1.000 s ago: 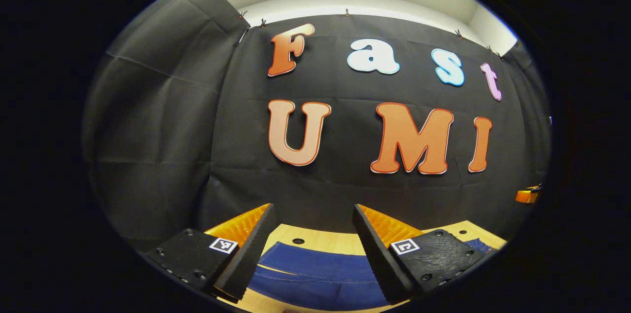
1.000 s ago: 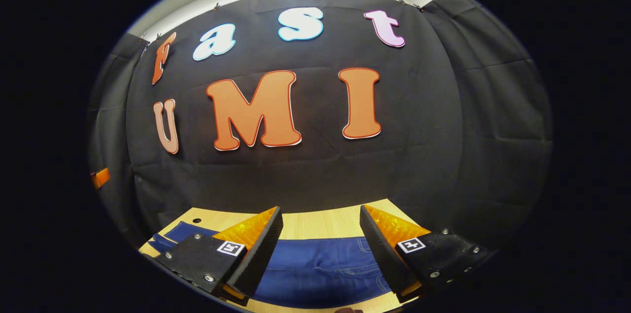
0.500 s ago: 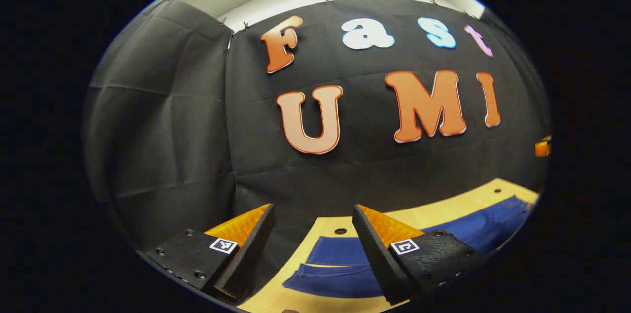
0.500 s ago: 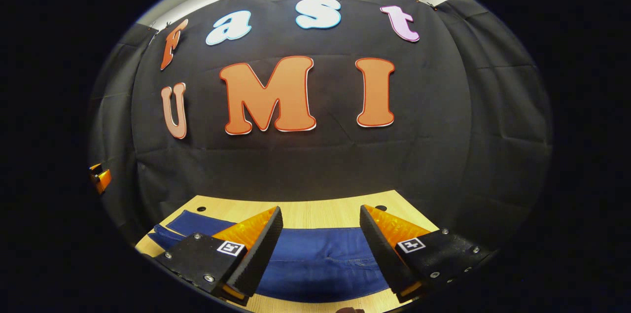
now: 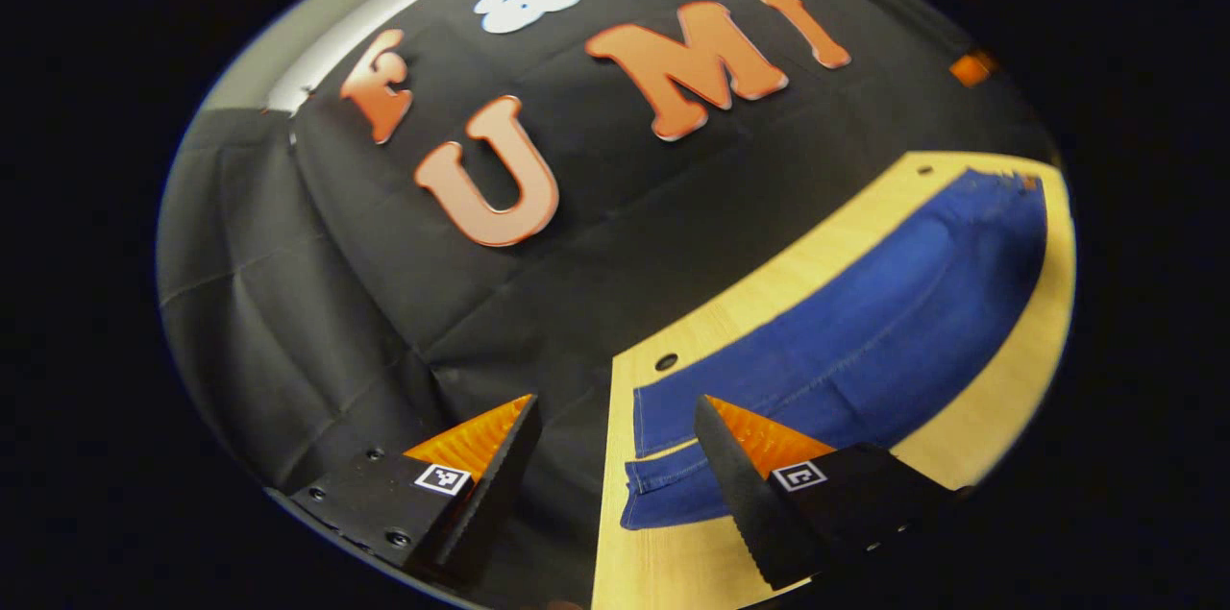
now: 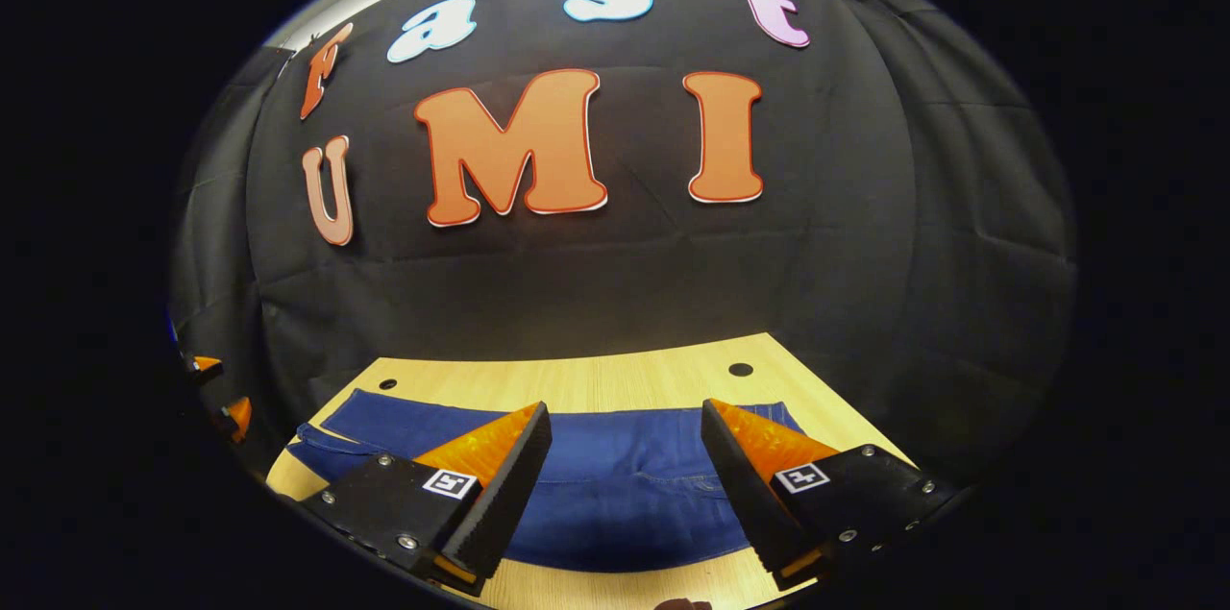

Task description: Grasp the waist and the cuffs of the jeans and fold them to make the two legs overlap; first hold the waist and fold one-third of the jeans toward the cuffs, then hold the cuffs and fold the remaining one-third in the same direction to finish folding.

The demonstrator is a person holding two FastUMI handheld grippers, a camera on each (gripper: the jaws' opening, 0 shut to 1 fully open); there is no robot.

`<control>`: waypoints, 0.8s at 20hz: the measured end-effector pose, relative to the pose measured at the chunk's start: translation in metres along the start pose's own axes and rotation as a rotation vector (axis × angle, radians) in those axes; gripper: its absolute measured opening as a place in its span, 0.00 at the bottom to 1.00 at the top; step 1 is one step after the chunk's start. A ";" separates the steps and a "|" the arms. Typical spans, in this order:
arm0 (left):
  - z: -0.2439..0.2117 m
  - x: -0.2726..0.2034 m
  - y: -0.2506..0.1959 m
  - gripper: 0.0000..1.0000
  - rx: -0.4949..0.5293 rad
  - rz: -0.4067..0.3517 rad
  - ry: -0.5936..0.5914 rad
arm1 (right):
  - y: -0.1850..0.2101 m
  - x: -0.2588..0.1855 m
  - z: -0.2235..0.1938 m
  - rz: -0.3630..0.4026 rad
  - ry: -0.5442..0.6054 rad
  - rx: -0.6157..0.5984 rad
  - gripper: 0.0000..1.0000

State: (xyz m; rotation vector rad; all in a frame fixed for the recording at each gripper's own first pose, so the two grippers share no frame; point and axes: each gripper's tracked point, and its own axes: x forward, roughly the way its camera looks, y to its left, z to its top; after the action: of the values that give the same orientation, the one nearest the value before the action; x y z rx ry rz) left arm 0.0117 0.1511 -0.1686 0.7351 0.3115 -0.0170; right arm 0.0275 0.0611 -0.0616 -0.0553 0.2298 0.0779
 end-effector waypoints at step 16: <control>-0.135 0.047 -0.134 0.98 0.663 -0.493 0.141 | -0.013 0.003 -0.053 -0.035 0.153 0.005 0.97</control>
State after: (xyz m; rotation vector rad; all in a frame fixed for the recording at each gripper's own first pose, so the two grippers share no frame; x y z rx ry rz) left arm 0.0028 0.1455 -0.3640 1.3023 0.6302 -0.5599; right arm 0.0195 0.0453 -0.1133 -0.0601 0.3817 0.0383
